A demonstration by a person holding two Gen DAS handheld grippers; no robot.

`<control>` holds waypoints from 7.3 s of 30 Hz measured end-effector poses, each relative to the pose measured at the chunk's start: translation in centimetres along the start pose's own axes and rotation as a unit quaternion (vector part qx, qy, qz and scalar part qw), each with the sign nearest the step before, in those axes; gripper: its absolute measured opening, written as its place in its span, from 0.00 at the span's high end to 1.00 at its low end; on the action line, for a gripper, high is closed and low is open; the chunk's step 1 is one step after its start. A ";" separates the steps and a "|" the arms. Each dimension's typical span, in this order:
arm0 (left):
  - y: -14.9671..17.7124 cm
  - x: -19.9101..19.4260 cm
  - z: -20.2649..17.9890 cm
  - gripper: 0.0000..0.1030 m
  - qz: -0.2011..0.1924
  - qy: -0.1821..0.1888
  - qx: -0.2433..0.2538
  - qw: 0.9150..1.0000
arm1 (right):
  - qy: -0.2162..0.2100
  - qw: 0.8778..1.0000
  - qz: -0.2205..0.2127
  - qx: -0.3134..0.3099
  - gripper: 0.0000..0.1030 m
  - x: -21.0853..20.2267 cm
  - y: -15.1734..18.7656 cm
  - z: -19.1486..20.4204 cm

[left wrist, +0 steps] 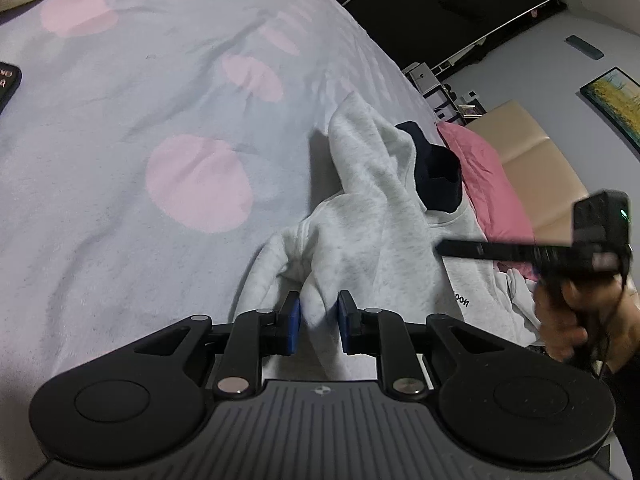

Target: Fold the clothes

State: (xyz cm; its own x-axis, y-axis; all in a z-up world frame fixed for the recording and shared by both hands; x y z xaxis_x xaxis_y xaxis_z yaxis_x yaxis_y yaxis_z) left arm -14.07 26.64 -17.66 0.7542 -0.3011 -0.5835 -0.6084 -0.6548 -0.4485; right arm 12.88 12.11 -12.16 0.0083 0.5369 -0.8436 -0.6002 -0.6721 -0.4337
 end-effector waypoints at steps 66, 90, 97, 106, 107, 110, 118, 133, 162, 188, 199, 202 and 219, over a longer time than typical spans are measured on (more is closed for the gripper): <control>13.4 0.3 -20.6 0.58 0.078 -0.094 0.326 0.938 | 0.134 0.990 0.018 -0.050 0.47 -18.4 24.7 -6.1; 18.0 5.4 -19.0 0.57 0.131 -0.125 0.324 0.929 | 0.342 0.927 -0.011 0.154 0.42 -25.0 33.8 -23.3; 18.1 5.4 -19.0 0.55 0.131 -0.122 0.321 0.930 | 0.301 0.892 -0.068 0.331 0.42 -28.9 36.8 -27.0; 18.0 5.5 -18.9 0.53 0.130 -0.115 0.313 0.934 | 0.232 0.843 -0.104 0.475 0.42 -29.2 41.9 -29.1; 18.0 5.5 -18.9 0.53 0.130 -0.115 0.313 0.934 | 0.234 0.850 -0.100 0.461 0.42 -28.9 41.9 -29.1; 18.0 5.4 -18.9 0.52 0.130 -0.115 0.313 0.934 | 0.233 0.872 -0.061 0.425 0.47 -27.3 41.7 -29.4; 17.9 5.1 -20.0 0.54 0.128 -0.106 0.302 0.939 | 0.290 0.900 -0.117 0.304 0.96 -33.3 35.0 -23.6; 15.1 -0.3 -28.7 0.53 0.017 0.018 0.340 0.940 | 0.110 0.956 -0.256 0.092 0.96 -34.7 21.6 -6.7; 9.8 0.5 -38.2 0.98 -0.084 0.032 0.348 0.933 | -0.016 0.953 -0.245 0.176 0.58 -31.3 21.3 -6.8; 0.5 -7.1 -40.6 0.97 -0.186 0.013 0.309 0.933 | -0.026 0.999 0.043 0.020 0.94 -13.7 27.6 -7.3; -0.3 -7.9 -41.1 0.97 -0.196 0.019 0.304 0.932 | 0.015 0.989 0.040 0.141 0.59 -14.7 29.0 -12.8; -0.2 -8.1 -40.9 0.97 -0.197 0.017 0.303 0.932 | 0.003 0.991 0.062 0.121 0.89 -13.3 29.3 -11.4; -2.2 -10.9 -42.8 0.97 -0.252 0.053 0.296 0.920 | 0.084 0.978 0.006 0.193 0.97 -20.5 31.5 -16.5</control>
State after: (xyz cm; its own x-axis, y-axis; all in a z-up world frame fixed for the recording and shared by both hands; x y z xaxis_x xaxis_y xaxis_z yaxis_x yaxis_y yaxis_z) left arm -10.41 1.69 18.65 0.9780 -0.1499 -0.1453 -0.1793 -0.2462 -0.9525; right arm 7.02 -28.43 -13.74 0.1106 0.4178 -0.9018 -0.8577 -0.4184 -0.2990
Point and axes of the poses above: each gripper's, at about its wrist camera, not at the fingertips, and x roughly the way its jaws point, z to its left, y to its underside, the point moved 3 cm from there along x, roughly the way its jaws point, and after that the axes turned 4 degrees about x, right-handed, at the moved point
